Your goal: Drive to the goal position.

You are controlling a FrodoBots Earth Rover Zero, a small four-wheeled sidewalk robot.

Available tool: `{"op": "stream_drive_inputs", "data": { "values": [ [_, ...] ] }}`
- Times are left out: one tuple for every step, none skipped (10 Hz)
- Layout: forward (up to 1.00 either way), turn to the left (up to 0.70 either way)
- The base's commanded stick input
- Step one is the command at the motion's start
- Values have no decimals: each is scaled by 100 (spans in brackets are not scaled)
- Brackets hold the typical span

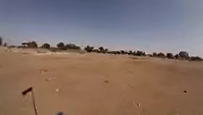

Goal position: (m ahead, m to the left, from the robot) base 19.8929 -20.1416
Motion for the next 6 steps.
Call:
{"op": "stream_drive_inputs", "data": {
  "values": [
    [70, 0],
    [70, 0],
    [70, 0],
    [70, 0],
    [70, 0],
    [70, 0]
  ]
}}
